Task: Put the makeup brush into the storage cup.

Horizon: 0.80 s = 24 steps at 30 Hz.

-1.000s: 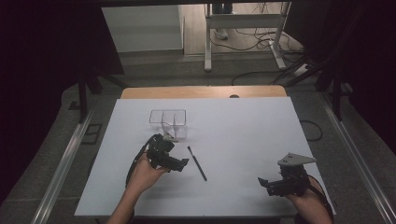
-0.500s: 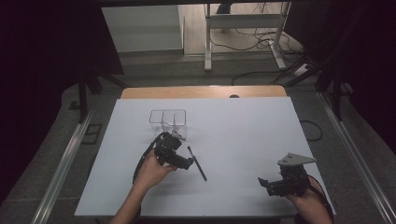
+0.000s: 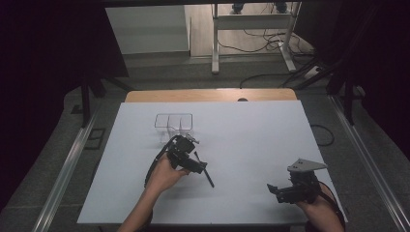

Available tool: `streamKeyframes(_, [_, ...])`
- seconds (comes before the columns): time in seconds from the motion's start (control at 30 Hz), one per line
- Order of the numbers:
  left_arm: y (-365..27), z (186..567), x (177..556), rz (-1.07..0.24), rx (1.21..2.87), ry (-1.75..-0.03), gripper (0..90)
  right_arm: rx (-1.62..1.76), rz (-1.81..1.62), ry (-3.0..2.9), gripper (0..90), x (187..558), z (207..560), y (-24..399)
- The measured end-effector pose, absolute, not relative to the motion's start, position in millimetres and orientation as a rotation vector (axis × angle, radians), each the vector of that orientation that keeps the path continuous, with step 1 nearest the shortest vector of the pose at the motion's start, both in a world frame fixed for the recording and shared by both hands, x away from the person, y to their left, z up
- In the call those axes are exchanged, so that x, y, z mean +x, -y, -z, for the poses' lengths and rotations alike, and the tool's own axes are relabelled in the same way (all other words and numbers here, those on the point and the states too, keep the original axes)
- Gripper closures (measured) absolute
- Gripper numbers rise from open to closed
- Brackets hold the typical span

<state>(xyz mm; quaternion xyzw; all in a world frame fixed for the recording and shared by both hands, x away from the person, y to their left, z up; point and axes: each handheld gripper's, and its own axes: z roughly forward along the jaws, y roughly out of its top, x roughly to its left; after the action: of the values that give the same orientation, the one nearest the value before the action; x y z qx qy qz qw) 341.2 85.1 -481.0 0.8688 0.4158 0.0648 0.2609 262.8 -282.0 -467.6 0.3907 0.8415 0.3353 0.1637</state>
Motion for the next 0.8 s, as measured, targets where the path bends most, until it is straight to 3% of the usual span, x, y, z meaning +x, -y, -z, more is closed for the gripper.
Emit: streamKeyframes(0.8, [-58, 480, 352, -0.171, 2.408, -1.148, 3.4, 1.109, -0.952, -2.405, 1.6, 263, 468, 281])
